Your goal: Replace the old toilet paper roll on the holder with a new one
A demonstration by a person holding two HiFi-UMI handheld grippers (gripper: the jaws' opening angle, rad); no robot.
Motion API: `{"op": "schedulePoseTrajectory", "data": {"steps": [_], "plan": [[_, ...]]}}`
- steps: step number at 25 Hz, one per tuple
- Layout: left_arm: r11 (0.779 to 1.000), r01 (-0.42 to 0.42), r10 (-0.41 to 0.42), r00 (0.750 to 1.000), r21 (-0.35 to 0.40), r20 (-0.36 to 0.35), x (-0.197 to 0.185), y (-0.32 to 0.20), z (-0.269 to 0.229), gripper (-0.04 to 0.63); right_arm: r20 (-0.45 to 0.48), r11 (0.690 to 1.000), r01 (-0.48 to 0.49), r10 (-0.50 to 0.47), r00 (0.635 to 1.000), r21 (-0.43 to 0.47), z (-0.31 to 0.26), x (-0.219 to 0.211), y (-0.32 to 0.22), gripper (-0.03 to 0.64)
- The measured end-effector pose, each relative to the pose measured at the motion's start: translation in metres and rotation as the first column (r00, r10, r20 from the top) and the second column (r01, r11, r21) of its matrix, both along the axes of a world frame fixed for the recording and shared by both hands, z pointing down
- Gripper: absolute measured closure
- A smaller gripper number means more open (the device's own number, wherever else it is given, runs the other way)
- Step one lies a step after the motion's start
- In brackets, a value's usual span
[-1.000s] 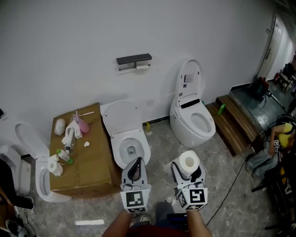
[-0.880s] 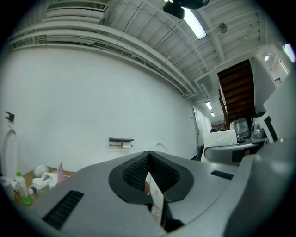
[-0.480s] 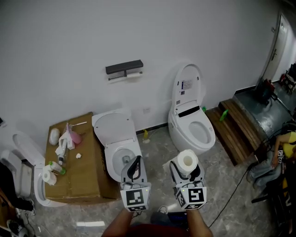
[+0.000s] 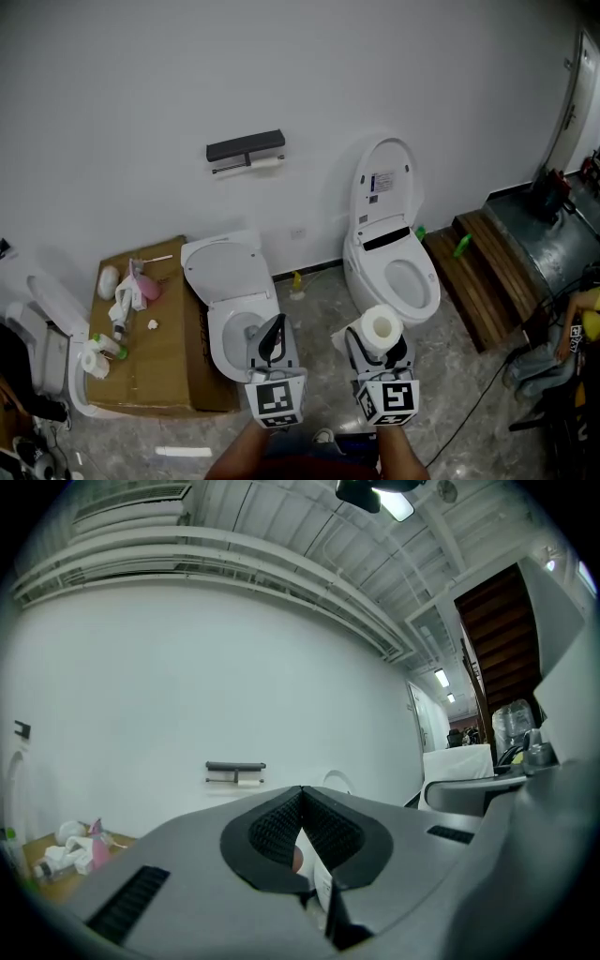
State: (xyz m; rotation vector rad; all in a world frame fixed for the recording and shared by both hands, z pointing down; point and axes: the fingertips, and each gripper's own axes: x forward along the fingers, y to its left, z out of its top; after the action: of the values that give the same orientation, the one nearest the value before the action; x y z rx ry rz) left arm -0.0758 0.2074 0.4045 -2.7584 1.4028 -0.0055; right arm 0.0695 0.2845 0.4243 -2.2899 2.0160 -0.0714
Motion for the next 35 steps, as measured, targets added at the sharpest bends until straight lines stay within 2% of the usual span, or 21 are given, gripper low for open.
{"op": "schedulePoseTrajectory", "data": {"steps": [5, 12, 24, 31, 35], "plan": [[1.000, -0.006, 0.006, 1.000, 0.000, 0.003, 0.018, -0.035, 0.008, 0.580, 0.001, 1.000, 0.000, 0.000, 1.000, -0.008, 0.008, 0.016, -0.036, 0.244], [1.000, 0.002, -0.002, 1.000, -0.009, -0.031, 0.034, -0.117, 0.004, 0.580, -0.025, 1.000, 0.015, -0.015, 1.000, -0.024, 0.005, 0.029, -0.118, 0.242], [1.000, 0.026, -0.027, 0.999, -0.006, -0.042, 0.020, -0.276, -0.004, 0.580, -0.052, 0.998, 0.051, -0.053, 0.997, -0.029, -0.007, 0.012, -0.286, 0.244], [0.999, 0.039, -0.039, 0.998, -0.009, -0.044, 0.014, -0.335, -0.001, 0.580, -0.067, 0.997, 0.075, -0.077, 0.995, -0.036, -0.008, 0.006, -0.349, 0.244], [0.999, 0.042, -0.042, 0.998, 0.002, -0.043, 0.025, -0.360, -0.001, 0.580, -0.057, 0.995, 0.087, -0.089, 0.994, -0.039, -0.003, 0.018, -0.379, 0.244]]}}
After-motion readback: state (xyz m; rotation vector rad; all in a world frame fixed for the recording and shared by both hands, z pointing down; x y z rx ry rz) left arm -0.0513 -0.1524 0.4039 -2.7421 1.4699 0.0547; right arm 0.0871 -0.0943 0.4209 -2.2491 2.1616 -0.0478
